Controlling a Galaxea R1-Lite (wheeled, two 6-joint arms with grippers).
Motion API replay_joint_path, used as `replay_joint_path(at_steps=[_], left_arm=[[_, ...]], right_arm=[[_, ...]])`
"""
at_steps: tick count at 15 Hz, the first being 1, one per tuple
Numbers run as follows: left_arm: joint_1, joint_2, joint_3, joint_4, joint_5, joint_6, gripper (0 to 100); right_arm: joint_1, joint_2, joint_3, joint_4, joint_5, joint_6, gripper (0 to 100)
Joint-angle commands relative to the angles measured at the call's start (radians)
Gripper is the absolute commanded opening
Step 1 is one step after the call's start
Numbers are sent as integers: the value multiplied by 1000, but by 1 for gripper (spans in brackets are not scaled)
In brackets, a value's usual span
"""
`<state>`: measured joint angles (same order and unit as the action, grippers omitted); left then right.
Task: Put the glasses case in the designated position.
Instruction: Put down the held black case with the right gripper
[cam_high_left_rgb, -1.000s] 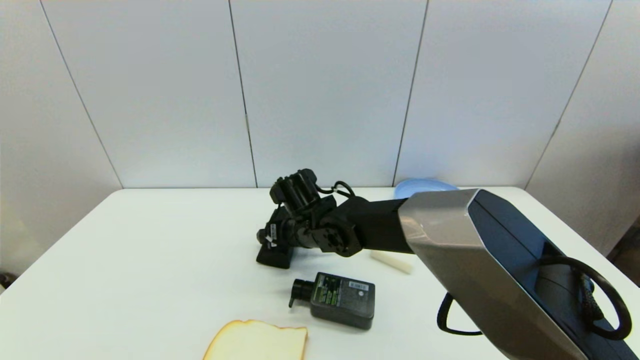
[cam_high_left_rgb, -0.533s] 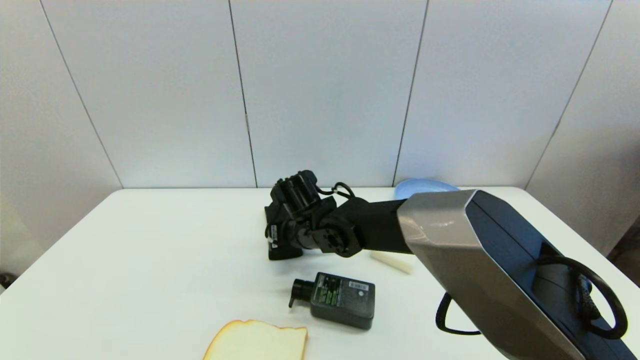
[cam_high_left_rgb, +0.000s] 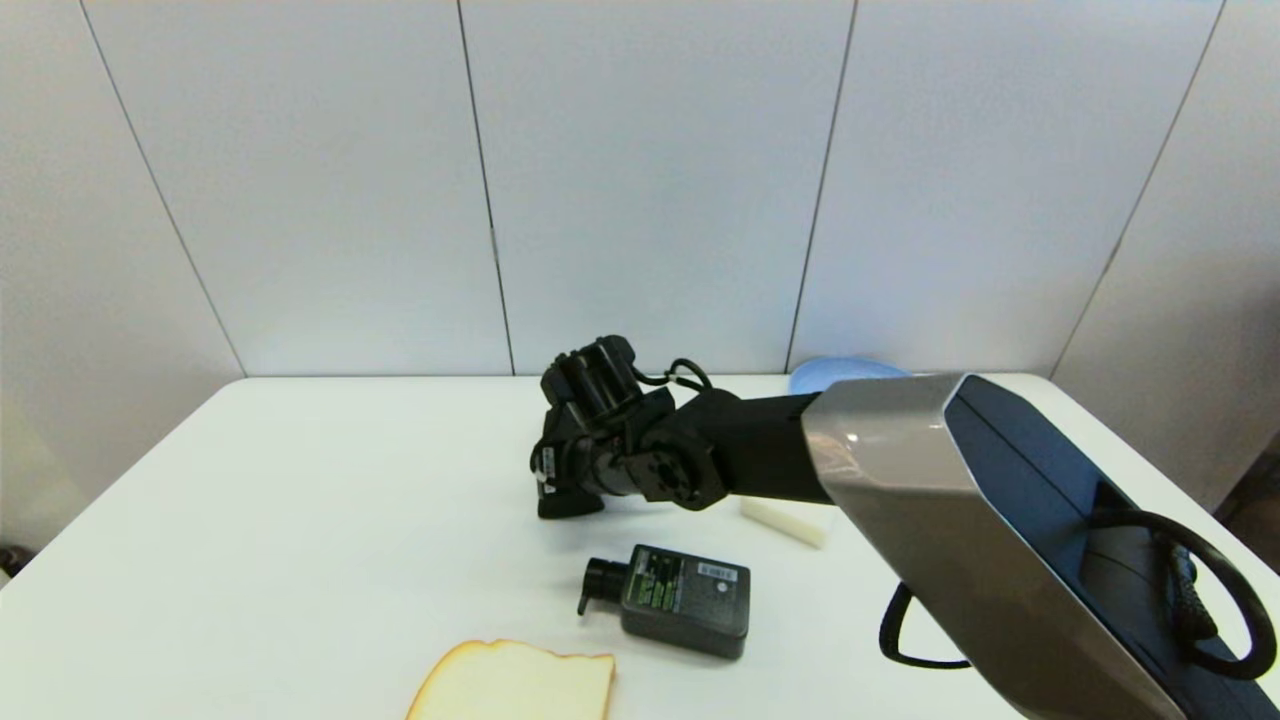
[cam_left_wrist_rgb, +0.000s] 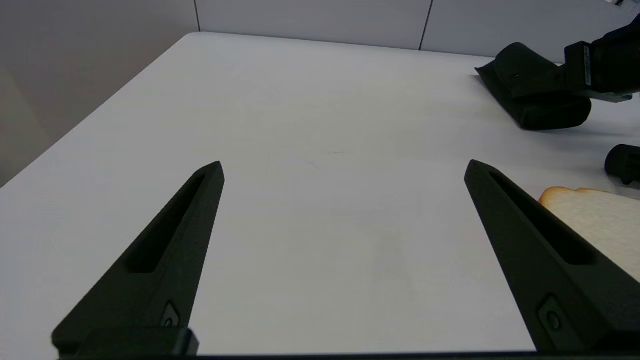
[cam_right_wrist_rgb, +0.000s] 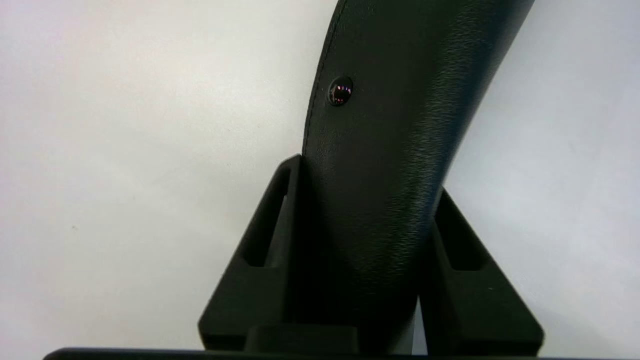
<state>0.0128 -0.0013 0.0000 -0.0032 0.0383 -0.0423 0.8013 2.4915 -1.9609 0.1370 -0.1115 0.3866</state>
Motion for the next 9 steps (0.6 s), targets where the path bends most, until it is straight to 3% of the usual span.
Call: replay_joint_path(at_steps=[1, 3, 5, 6, 9], left_arm=[[0, 1, 0, -1, 0, -1, 100], [1, 1, 0, -1, 0, -1, 100], [0, 1, 0, -1, 0, -1, 100], [0, 1, 0, 2, 0, -1, 100], [1, 1, 0, -1, 0, -1, 100]], right_arm=[[-27, -94, 0, 61, 6, -8, 0], [-50, -187, 11, 154, 12, -22, 0], [-82, -289, 46, 179, 15, -25, 0], [-128, -382, 79, 207, 27, -63, 0], [-269, -615, 175, 369, 127, -229, 0]])
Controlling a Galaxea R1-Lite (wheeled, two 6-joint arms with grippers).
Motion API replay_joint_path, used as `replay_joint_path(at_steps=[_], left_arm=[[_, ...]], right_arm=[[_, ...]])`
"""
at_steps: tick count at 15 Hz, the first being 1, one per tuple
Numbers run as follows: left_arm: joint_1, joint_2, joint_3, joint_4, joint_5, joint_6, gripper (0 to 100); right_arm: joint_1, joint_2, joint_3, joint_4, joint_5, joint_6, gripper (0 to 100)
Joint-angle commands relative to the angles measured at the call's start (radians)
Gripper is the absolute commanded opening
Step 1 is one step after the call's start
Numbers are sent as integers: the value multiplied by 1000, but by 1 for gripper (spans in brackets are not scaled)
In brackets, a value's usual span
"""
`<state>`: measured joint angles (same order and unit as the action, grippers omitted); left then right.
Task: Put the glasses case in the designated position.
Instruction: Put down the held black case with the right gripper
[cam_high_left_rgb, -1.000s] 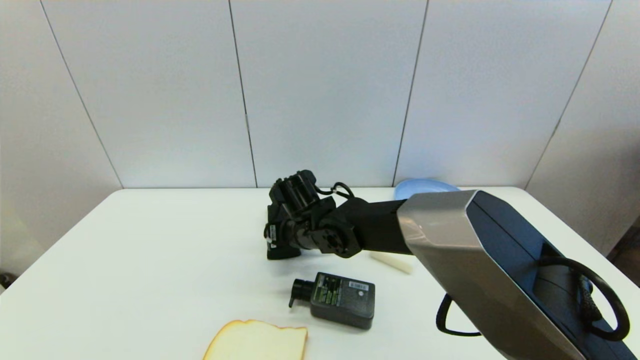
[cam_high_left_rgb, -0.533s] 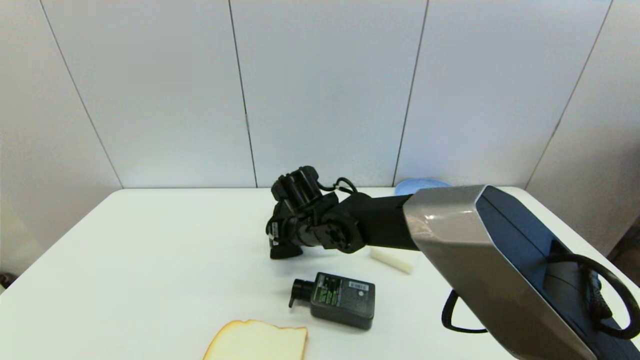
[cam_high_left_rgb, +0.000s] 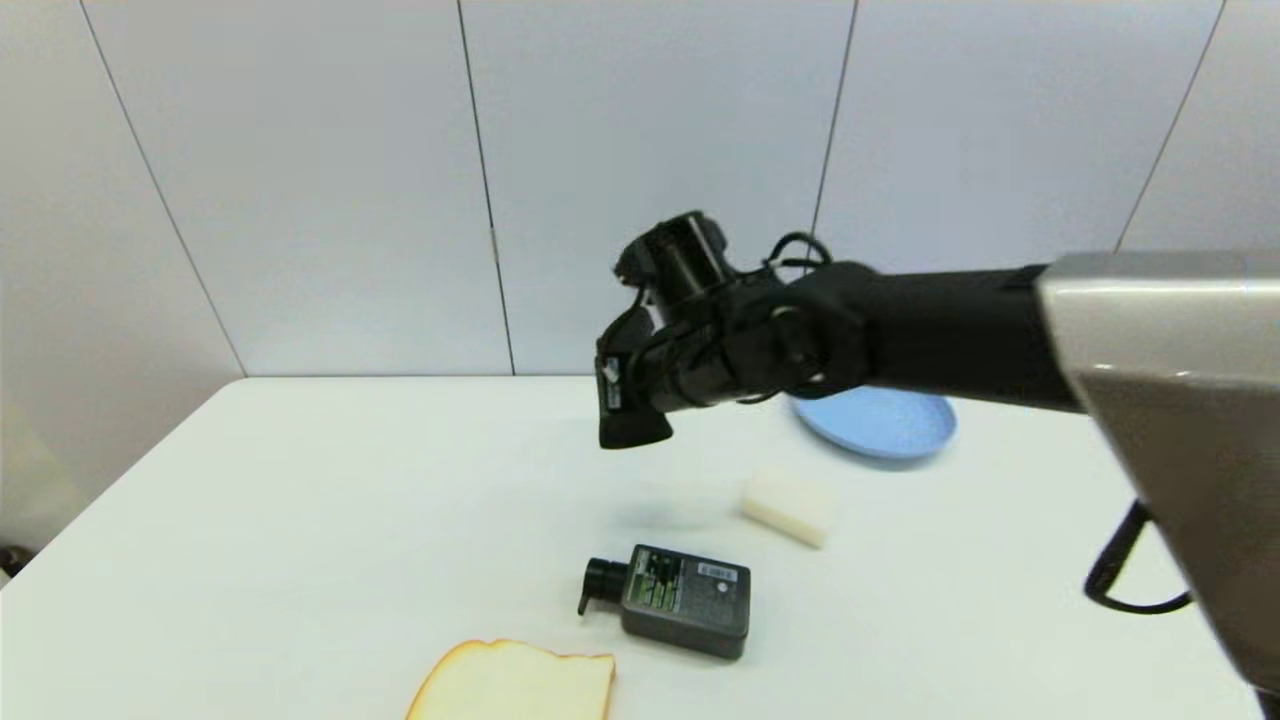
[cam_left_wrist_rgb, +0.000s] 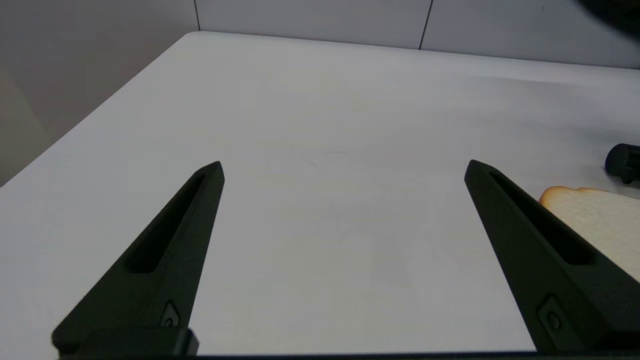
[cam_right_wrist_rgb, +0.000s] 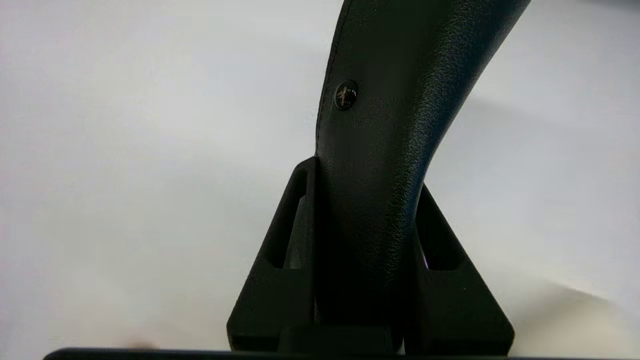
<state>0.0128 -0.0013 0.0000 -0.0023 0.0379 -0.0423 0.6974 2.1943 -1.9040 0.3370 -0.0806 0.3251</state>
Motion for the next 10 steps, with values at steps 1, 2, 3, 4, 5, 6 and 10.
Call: replay_joint_path(at_steps=[1, 2, 3, 4, 5, 6, 10], left_arm=[[0, 1, 0, -2, 0, -1, 100], [0, 1, 0, 1, 0, -1, 100], [1, 1, 0, -2, 0, -1, 100], [1, 1, 0, -2, 0, -1, 100], [1, 1, 0, -2, 0, -1, 100], [0, 1, 0, -2, 0, -1, 100], [1, 1, 0, -2, 0, -1, 100]], right_arm=[[-211, -387, 169, 188, 99, -215, 0], [-254, -456, 227, 189, 101, -251, 0], [-303, -547, 304, 189, 104, -288, 0], [-326, -594, 349, 189, 104, -308, 0], [-365, -668, 442, 194, 98, -344, 0], [-381, -699, 485, 192, 96, -363, 0], [-447, -892, 781, 180, 91, -437, 0]])
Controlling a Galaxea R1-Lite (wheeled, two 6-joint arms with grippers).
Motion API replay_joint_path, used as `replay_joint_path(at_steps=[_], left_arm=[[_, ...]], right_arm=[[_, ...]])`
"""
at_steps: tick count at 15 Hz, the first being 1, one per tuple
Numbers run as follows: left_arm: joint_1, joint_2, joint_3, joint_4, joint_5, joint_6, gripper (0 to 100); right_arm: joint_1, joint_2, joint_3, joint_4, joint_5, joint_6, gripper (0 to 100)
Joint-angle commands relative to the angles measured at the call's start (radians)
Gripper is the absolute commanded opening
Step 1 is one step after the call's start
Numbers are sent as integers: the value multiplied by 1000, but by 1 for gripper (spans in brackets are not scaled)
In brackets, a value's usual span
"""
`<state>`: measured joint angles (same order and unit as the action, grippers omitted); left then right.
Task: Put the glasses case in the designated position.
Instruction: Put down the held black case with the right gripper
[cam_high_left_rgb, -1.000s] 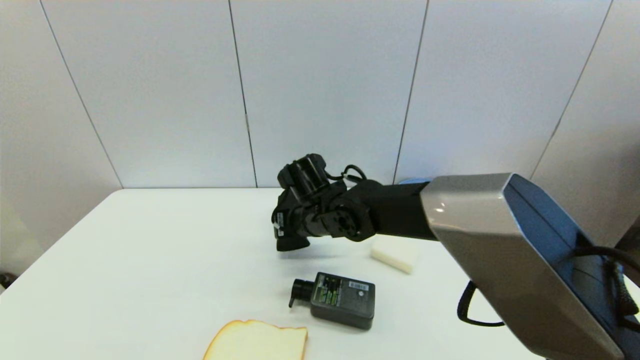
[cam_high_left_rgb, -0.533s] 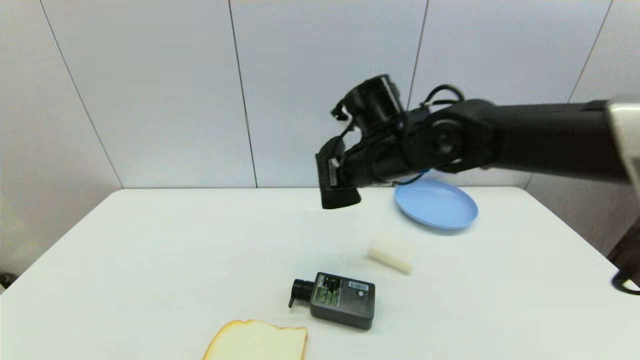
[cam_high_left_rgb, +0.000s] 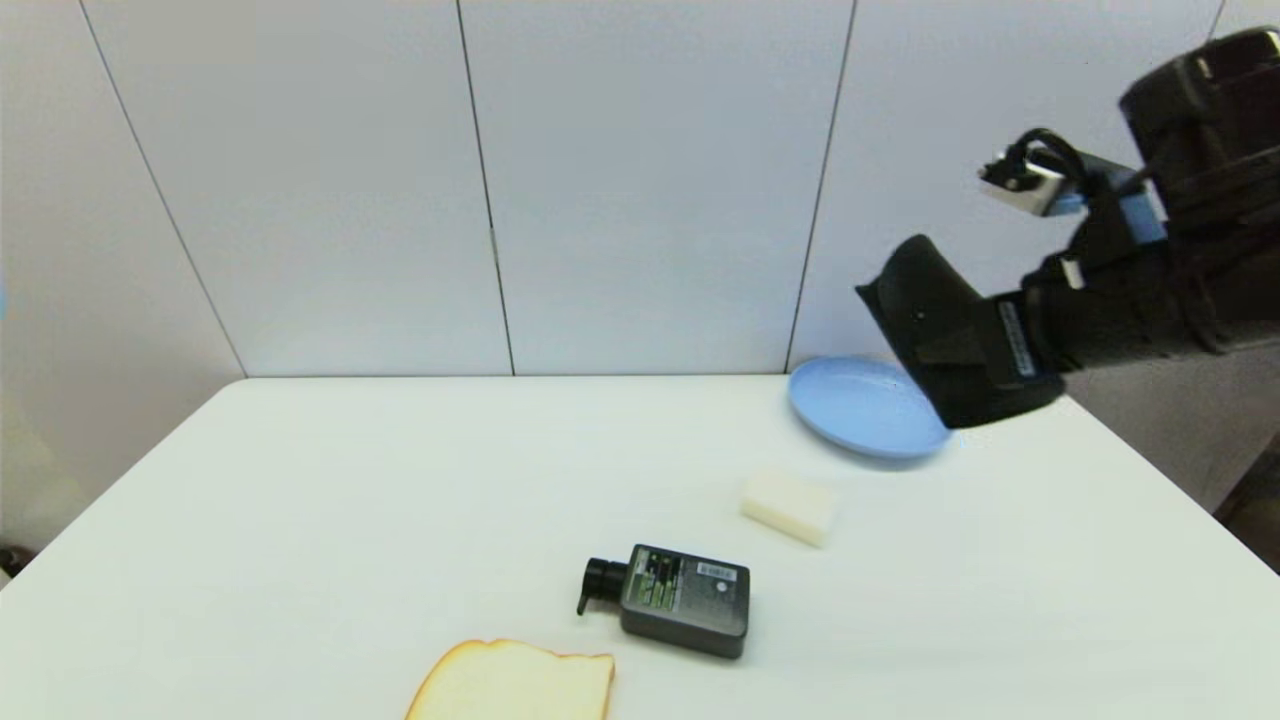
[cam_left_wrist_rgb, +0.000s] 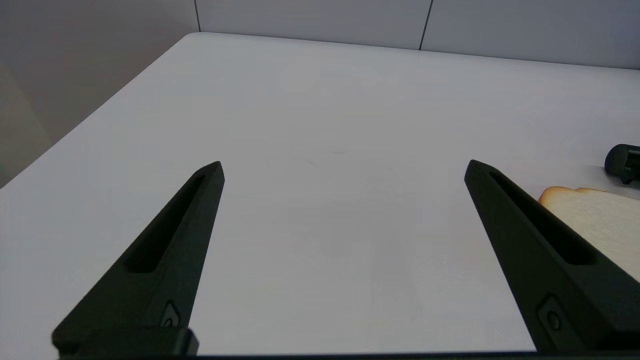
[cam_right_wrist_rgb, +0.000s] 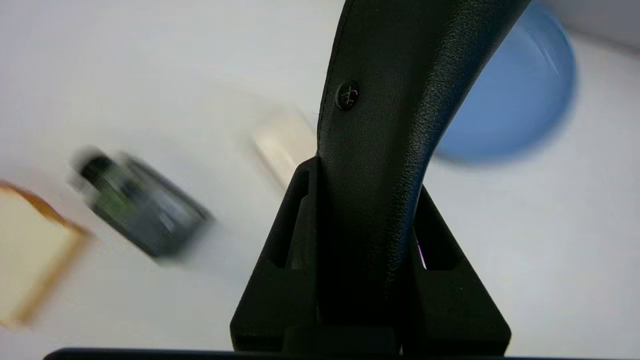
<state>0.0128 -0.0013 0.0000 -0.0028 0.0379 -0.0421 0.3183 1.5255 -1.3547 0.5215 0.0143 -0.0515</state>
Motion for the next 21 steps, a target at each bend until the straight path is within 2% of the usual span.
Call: replay_joint_path(at_steps=[1, 2, 7, 14, 15, 21], left_arm=[[0, 1, 0, -2, 0, -1, 100], [0, 1, 0, -2, 0, -1, 100], [0, 1, 0, 1, 0, -1, 100], [1, 1, 0, -2, 0, -1, 100], [0, 1, 0, -2, 0, -1, 100], [1, 1, 0, 1, 0, -1, 100]], right_arm=[[-71, -229, 273, -14, -10, -59, 0], [-82, -228, 310, -37, -27, -54, 0], [-140, -182, 485, -241, -23, -50, 0], [-137, -99, 482, -270, -22, -56, 0], [-137, -97, 482, -271, -22, -51, 100], [-140, -102, 468, -271, -23, -56, 100]])
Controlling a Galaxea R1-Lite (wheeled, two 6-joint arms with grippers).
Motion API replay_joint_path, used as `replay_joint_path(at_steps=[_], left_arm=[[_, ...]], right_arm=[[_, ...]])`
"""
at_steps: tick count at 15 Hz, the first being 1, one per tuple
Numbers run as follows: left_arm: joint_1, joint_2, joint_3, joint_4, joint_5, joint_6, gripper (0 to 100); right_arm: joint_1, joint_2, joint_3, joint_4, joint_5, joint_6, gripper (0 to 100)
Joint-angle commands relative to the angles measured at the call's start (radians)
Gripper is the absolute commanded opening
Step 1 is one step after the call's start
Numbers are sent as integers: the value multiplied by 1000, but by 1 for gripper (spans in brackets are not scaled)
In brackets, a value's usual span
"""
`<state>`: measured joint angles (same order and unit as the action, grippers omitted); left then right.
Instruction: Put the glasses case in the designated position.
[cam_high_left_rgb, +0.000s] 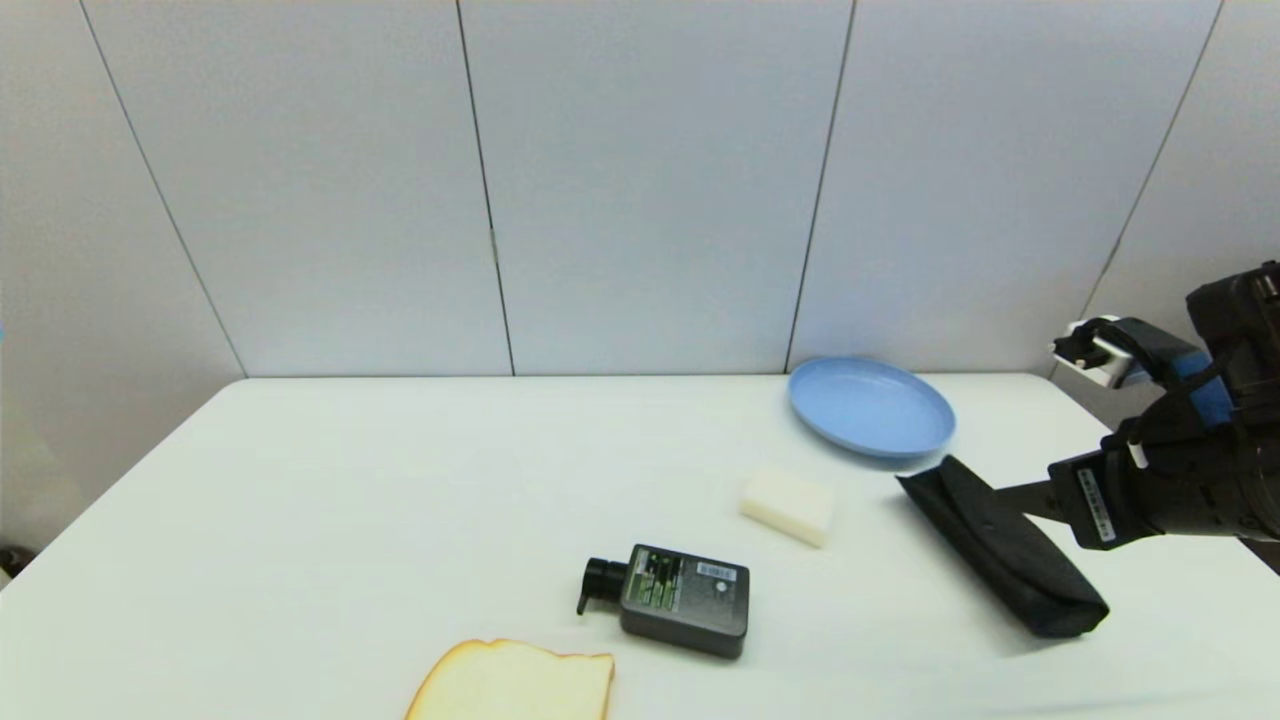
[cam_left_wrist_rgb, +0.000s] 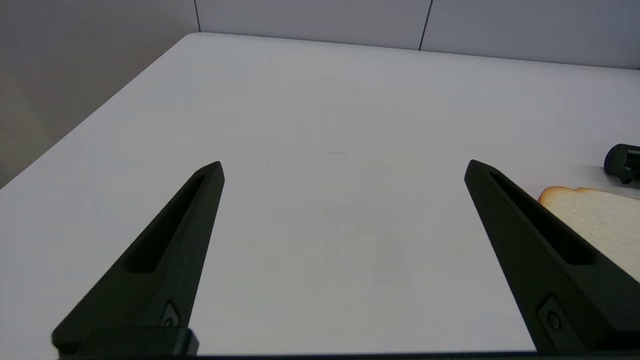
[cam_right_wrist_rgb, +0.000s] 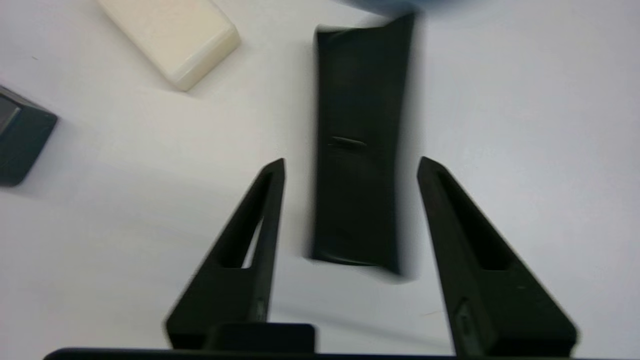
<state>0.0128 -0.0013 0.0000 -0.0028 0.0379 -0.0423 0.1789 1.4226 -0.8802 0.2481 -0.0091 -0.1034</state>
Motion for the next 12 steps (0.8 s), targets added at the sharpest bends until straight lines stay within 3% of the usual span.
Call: replay_joint_path(at_steps=[1, 3, 7, 12], left_arm=[[1, 1, 0, -2, 0, -1, 100], [1, 1, 0, -2, 0, -1, 100], [1, 1, 0, -2, 0, -1, 100], [1, 1, 0, 1, 0, -1, 100]], right_arm=[[-1, -4, -9, 2, 0, -7, 100], [4, -40, -26, 2, 1, -16, 100], [-1, -183, -36, 2, -2, -110, 100], [-29, -438, -5, 3, -26, -73, 100]])
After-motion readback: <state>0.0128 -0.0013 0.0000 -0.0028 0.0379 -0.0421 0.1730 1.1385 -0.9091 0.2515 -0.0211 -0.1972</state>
